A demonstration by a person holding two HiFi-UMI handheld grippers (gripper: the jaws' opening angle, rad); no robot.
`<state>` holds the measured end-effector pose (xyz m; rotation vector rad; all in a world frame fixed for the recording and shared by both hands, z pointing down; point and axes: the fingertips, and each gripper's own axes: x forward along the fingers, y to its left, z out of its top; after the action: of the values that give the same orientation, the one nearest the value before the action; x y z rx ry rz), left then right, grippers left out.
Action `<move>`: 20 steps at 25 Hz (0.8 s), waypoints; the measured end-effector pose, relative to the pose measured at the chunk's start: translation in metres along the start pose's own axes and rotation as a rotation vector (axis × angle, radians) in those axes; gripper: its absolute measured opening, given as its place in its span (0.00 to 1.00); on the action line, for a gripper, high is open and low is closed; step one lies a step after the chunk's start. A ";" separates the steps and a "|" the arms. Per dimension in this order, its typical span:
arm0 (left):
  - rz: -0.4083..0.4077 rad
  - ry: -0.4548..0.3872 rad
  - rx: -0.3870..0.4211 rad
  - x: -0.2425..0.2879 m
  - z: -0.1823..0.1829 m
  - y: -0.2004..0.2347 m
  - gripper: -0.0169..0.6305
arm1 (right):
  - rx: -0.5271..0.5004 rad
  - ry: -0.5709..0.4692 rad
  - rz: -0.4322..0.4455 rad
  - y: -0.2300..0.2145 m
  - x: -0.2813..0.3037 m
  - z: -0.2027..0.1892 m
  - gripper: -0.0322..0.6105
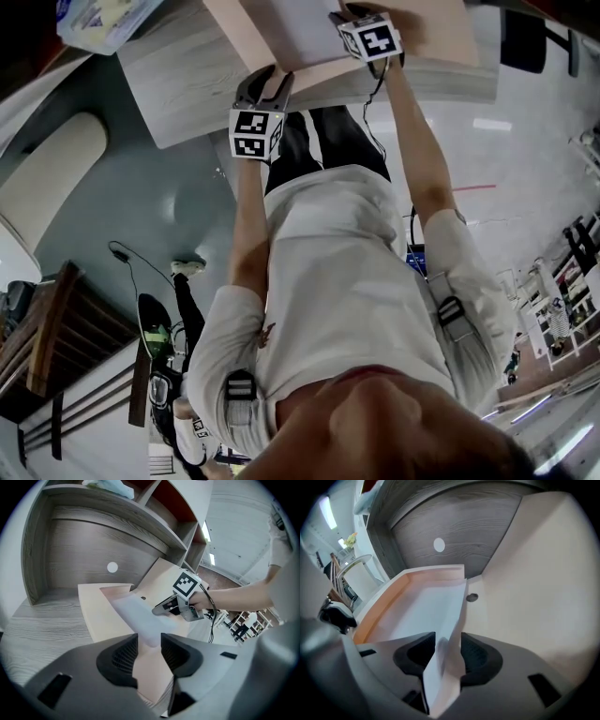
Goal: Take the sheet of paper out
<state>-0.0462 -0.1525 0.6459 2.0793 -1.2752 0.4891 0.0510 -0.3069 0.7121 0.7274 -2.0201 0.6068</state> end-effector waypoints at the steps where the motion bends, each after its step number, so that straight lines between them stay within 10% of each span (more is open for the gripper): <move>1: 0.000 0.000 0.000 0.000 0.000 0.000 0.28 | 0.002 0.016 0.001 0.000 0.002 0.000 0.34; 9: 0.007 0.009 0.002 0.001 0.000 0.000 0.28 | -0.020 0.037 -0.046 -0.009 0.004 0.001 0.09; 20: 0.041 -0.077 0.013 -0.008 0.022 0.003 0.20 | -0.067 -0.082 -0.037 0.011 -0.021 0.005 0.08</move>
<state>-0.0532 -0.1631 0.6265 2.1044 -1.3646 0.4410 0.0491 -0.2969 0.6899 0.7581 -2.0871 0.4930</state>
